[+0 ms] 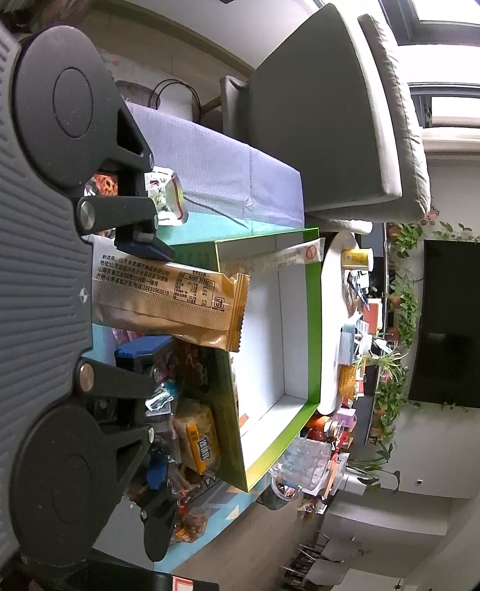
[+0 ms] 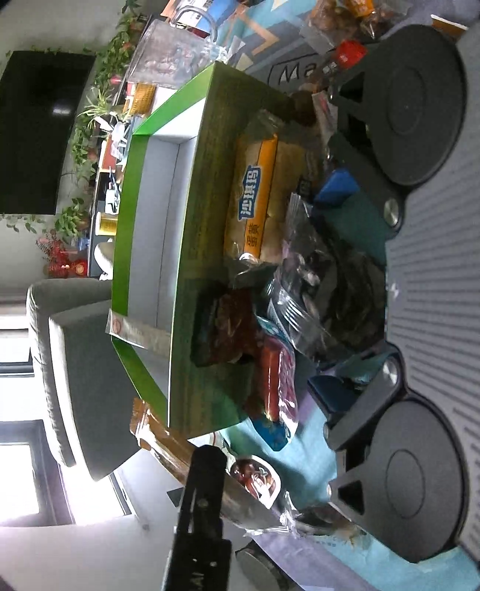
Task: Organize snacks
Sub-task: 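Close left tool on brown paper bag while right tool grasps black plastic bag, then lift brown paper bag with left tool while right tool lifts black bag toward box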
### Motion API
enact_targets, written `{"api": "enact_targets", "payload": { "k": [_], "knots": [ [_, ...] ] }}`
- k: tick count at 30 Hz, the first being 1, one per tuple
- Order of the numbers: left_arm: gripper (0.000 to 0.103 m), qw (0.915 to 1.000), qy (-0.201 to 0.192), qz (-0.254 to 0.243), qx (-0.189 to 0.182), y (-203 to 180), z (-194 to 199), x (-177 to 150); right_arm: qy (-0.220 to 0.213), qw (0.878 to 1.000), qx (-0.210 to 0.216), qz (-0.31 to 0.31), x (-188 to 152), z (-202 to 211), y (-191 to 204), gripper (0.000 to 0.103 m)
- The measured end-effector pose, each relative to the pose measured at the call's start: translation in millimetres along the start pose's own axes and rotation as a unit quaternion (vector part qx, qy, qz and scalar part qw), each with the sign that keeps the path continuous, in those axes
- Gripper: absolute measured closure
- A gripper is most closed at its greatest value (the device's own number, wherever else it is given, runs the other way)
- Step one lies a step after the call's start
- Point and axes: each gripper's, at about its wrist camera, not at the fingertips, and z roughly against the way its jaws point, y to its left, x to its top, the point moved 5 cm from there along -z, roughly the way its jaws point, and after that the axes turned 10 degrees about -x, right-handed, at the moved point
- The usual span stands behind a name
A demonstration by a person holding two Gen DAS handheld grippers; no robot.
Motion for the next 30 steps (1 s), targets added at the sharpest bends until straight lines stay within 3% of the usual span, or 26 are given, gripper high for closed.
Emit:
{"api": "enact_targets", "payload": {
  "k": [6, 16, 30],
  "knots": [
    [0.062, 1.0000, -0.002, -0.001, 0.002, 0, 1, 0, 0.000, 0.999, 0.027, -0.019, 1, 6, 1, 0.030],
    [0.062, 0.9999, -0.006, -0.009, -0.002, -11, 5, 0, -0.002, 0.998, 0.040, -0.052, -7, 29, -11, 0.030],
    [0.062, 0.9997, -0.018, -0.018, -0.001, -21, 14, 5, -0.055, 0.995, 0.041, -0.070, 6, 59, -23, 0.030]
  ]
}}
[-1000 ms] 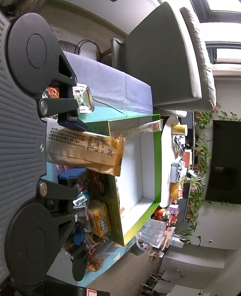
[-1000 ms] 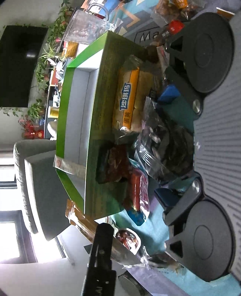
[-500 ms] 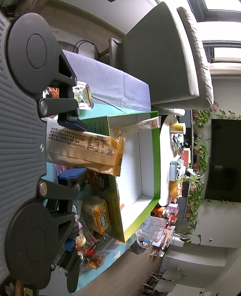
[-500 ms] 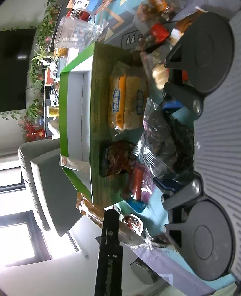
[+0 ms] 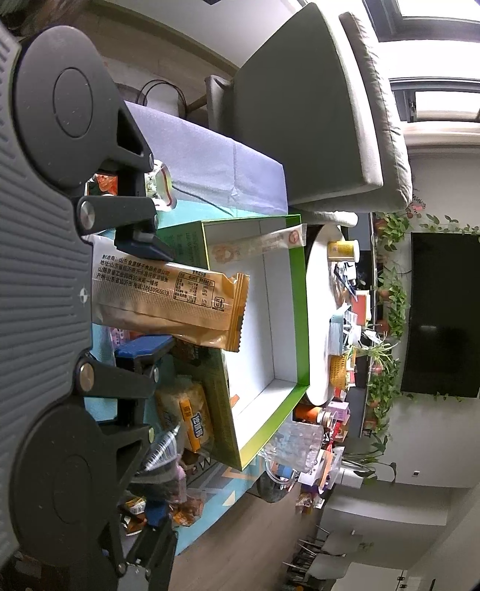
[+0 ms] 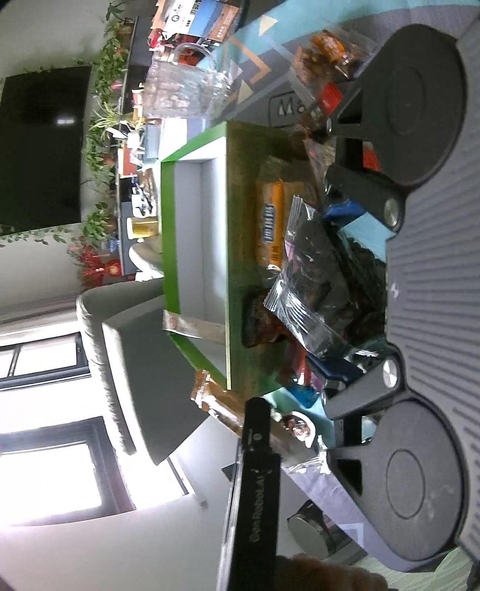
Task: Organize snacks
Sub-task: 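Lift brown paper bag with left tool while right tool lifts black bag toward box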
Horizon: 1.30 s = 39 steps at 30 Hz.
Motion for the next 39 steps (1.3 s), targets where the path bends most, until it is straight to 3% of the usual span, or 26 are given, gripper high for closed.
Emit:
{"api": "enact_targets", "payload": {
  "k": [20, 39],
  "knots": [
    [0.062, 0.9995, -0.020, -0.024, -0.002, -14, -1, 21, -0.056, 0.998, -0.005, -0.017, 32, 8, -19, 0.030],
    [0.062, 0.9985, -0.035, -0.042, 0.002, -18, -16, 47, -0.083, 0.996, -0.010, -0.024, 56, 1, -30, 0.030]
  ]
}}
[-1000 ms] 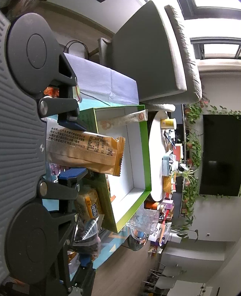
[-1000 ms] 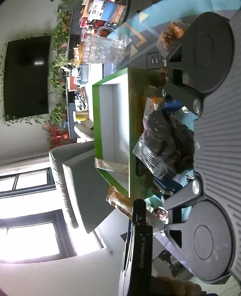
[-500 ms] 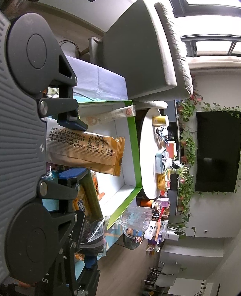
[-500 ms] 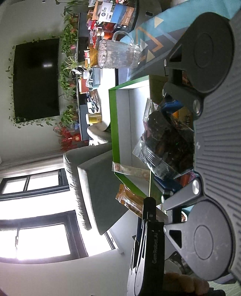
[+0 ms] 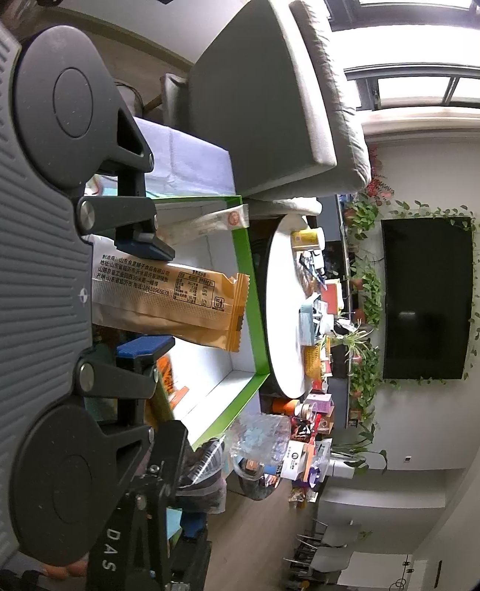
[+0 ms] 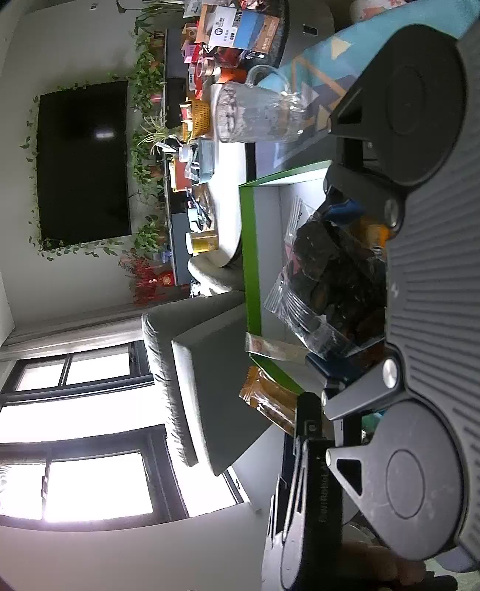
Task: Organize snacks
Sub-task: 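Lift brown paper bag with left tool while right tool lifts black bag toward box, then lower brown paper bag into green box and open left tool while right tool releases black bag inside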
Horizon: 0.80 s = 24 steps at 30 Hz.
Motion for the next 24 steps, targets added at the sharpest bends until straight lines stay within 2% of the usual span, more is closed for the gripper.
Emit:
{"api": "enact_targets", "payload": {
  "k": [11, 24],
  "knots": [
    [0.062, 0.9998, -0.015, -0.006, 0.011, 10, -22, 30, -0.018, 1.000, -0.008, -0.012, 25, -24, -9, 0.030],
    [0.062, 0.9999, -0.004, -0.015, 0.004, 17, -69, 47, -0.003, 0.999, -0.021, -0.026, 32, -61, -22, 0.030]
  ]
}}
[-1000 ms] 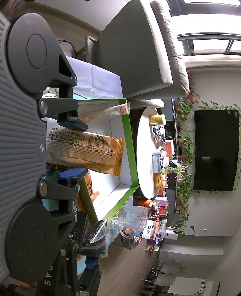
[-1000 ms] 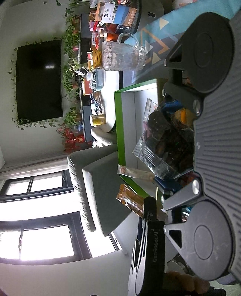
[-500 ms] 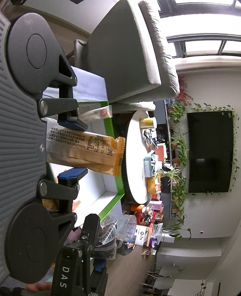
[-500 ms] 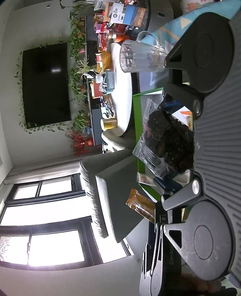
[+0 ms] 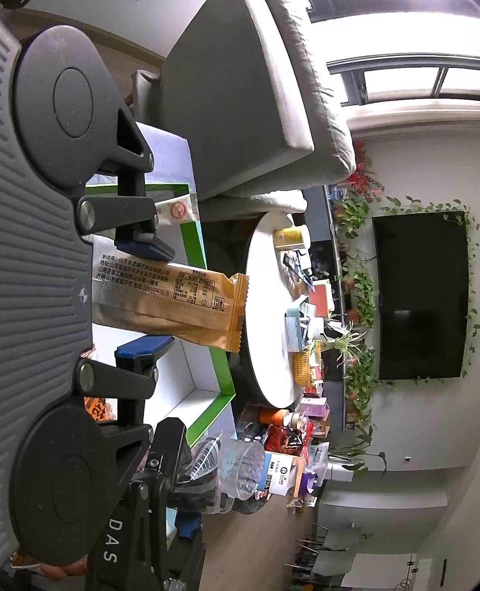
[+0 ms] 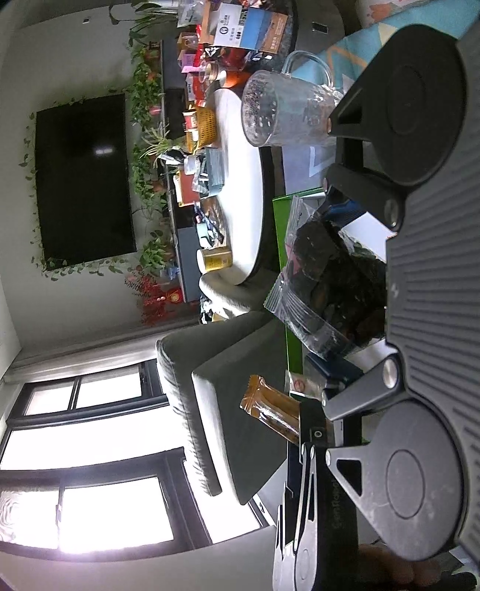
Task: Organize snacks
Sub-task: 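Lower brown paper bag into green box and open left tool while right tool releases black bag inside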
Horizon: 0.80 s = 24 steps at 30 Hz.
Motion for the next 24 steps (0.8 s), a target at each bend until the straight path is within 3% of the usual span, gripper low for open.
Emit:
{"api": "enact_targets", "payload": {
  "k": [15, 20, 24],
  "knots": [
    [0.060, 0.9983, 0.054, 0.017, -0.013, 10, -40, -18, 0.055, 0.998, -0.020, -0.006, -19, -33, -5, 0.028],
    [0.058, 0.9978, 0.064, 0.019, -0.004, 14, -38, -22, 0.078, 0.996, -0.030, -0.018, -26, -34, -11, 0.023],
    [0.054, 0.9980, 0.060, 0.021, 0.006, 17, -29, -23, 0.069, 0.997, -0.037, -0.021, -26, -28, -12, 0.023]
  ]
}}
